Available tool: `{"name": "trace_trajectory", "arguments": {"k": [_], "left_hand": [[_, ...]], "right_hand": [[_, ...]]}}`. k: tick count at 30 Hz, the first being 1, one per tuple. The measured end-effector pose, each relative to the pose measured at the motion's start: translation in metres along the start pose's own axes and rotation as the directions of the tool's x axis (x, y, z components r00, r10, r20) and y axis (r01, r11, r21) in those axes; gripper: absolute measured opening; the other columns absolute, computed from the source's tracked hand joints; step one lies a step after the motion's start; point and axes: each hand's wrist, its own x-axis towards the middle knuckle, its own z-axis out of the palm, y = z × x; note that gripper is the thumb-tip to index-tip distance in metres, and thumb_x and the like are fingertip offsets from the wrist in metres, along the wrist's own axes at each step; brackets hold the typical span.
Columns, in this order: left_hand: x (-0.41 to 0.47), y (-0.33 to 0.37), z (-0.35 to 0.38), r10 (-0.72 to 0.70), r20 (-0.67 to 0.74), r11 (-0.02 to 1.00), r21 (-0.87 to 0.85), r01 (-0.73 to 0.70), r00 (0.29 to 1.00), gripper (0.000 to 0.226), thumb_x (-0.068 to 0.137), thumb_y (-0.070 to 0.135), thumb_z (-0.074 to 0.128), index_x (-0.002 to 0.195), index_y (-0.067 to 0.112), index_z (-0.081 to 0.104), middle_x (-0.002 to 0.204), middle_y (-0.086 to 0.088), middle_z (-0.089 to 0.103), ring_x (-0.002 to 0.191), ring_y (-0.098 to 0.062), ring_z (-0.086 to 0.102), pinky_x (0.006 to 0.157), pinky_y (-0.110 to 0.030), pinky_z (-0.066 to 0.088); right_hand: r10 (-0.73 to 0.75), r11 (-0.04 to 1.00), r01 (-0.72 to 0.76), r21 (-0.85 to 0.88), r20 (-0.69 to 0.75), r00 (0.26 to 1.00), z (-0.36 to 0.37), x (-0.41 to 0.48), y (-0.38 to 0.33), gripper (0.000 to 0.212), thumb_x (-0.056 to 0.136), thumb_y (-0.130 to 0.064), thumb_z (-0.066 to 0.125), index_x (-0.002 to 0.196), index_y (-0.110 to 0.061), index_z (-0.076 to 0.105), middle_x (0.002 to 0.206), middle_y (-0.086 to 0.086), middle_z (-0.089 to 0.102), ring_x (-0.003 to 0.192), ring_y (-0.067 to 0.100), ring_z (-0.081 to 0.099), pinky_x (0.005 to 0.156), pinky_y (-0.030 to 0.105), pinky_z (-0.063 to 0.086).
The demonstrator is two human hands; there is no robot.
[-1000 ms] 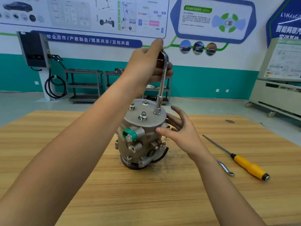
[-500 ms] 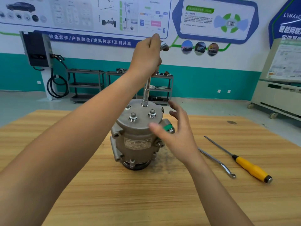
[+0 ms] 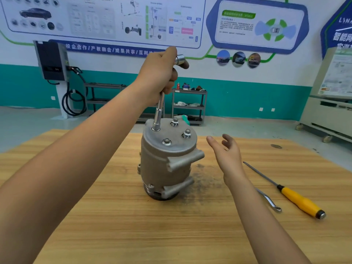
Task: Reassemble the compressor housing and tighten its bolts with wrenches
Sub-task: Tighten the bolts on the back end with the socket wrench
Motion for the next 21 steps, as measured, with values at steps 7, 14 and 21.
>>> {"name": "trace_trajectory", "arguments": {"k": [7, 14, 21], "left_hand": [[-0.027, 0.007, 0.017, 0.029, 0.138, 0.998, -0.068, -0.02, 0.99, 0.038, 0.096, 0.027, 0.039, 0.066, 0.011, 0.057, 0.036, 0.011, 0.026, 0.035, -0.009, 0.015, 0.038, -0.017, 0.015], [-0.038, 0.005, 0.019, 0.112, 0.309, 0.978, -0.205, -0.049, 0.945, 0.044, 0.094, 0.024, 0.045, 0.05, 0.022, 0.048, 0.044, 0.008, 0.04, 0.035, -0.005, 0.021, 0.038, -0.017, 0.016], [-0.026, 0.024, 0.001, 0.06, 0.269, 0.974, 0.195, -0.115, 0.961, 0.04, 0.089, 0.023, 0.044, 0.054, 0.017, 0.061, 0.049, 0.005, 0.054, 0.057, -0.012, 0.06, 0.069, -0.031, 0.04]], "right_hand": [[-0.442, 0.824, 0.504, -0.26, 0.263, 0.858, 0.019, -0.067, -0.029, 0.095, 0.053, -0.078, 0.06, 0.133, -0.053, 0.017, 0.146, -0.023, 0.017, 0.136, 0.008, 0.019, 0.111, 0.04, 0.025], [-0.439, 0.811, 0.504, -0.298, 0.261, 0.86, 0.024, -0.076, -0.028, 0.095, 0.066, -0.064, 0.064, 0.145, -0.031, 0.023, 0.149, -0.015, 0.017, 0.14, 0.011, 0.016, 0.115, 0.044, 0.022], [-0.452, 0.786, 0.509, -0.351, 0.236, 0.86, 0.034, -0.084, -0.027, 0.097, 0.062, -0.075, 0.054, 0.143, -0.031, 0.026, 0.147, -0.011, 0.024, 0.137, 0.011, 0.022, 0.112, 0.046, 0.026]]}}
